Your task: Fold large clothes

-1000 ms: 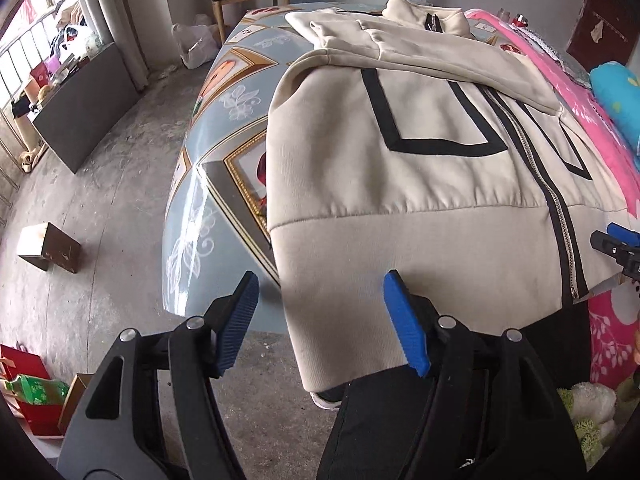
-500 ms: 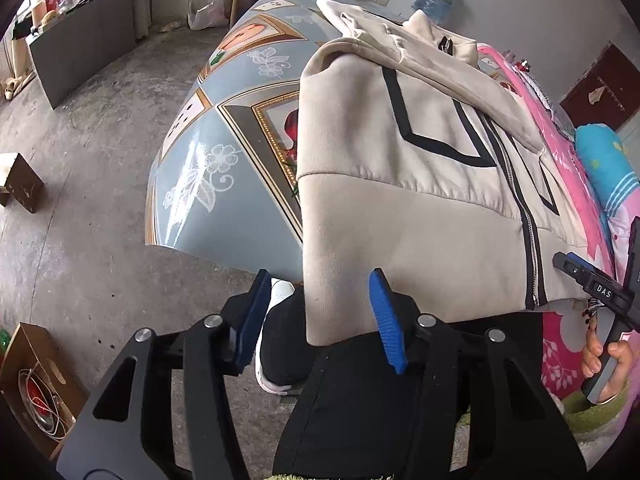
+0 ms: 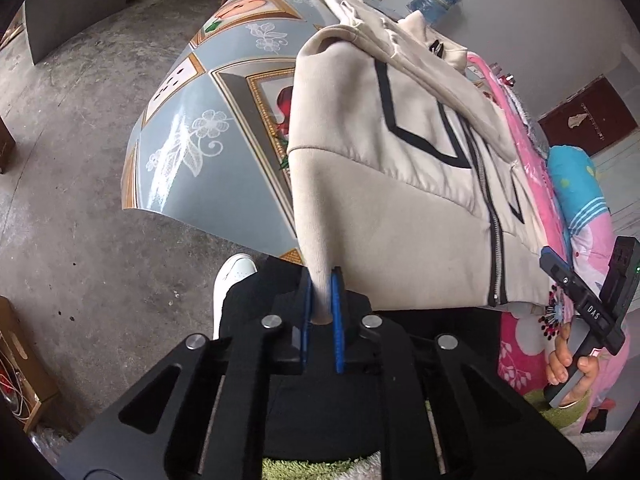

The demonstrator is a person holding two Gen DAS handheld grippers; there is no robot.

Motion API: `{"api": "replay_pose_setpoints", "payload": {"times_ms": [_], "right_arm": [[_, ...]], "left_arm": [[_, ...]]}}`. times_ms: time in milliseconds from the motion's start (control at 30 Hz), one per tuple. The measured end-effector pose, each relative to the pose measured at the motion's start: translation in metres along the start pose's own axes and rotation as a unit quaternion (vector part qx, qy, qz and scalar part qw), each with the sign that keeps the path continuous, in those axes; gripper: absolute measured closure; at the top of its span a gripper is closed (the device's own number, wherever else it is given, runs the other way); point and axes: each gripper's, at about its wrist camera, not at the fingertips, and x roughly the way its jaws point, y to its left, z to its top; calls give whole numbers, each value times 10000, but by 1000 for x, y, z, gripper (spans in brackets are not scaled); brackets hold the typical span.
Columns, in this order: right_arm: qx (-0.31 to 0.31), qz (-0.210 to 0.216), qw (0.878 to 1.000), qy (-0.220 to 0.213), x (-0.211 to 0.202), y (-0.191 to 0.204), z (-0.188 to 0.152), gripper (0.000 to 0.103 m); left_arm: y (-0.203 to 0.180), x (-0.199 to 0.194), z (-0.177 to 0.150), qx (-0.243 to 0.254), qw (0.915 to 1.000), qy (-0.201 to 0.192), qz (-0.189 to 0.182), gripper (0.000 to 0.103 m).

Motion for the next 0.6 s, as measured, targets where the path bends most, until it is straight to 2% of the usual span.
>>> {"api": "replay_pose_setpoints", "payload": {"times_ms": [167,300,400,500,600], "right_arm": [[-880,668,9939,-15,10,67,1,17],[-1412,1408,9799,26,21,119,-3,17],[-1728,1625,9715,-38,28,148,-4,19],[-1809,1711,9685,-8,41,166,0,29],[-1825,1569,9706,12,56,177,2,47]], "left_arm": [[-16,-27,5,38,9990,-283,-350,98],[-31,-39,17,68,9967,-402,-703,98],[-36,-42,24,82,9947,-389,-949,98],[-40,-43,31,66,9923,-352,-1188,98],[-39,-42,36,-27,9896,-301,-1408,98]]}}
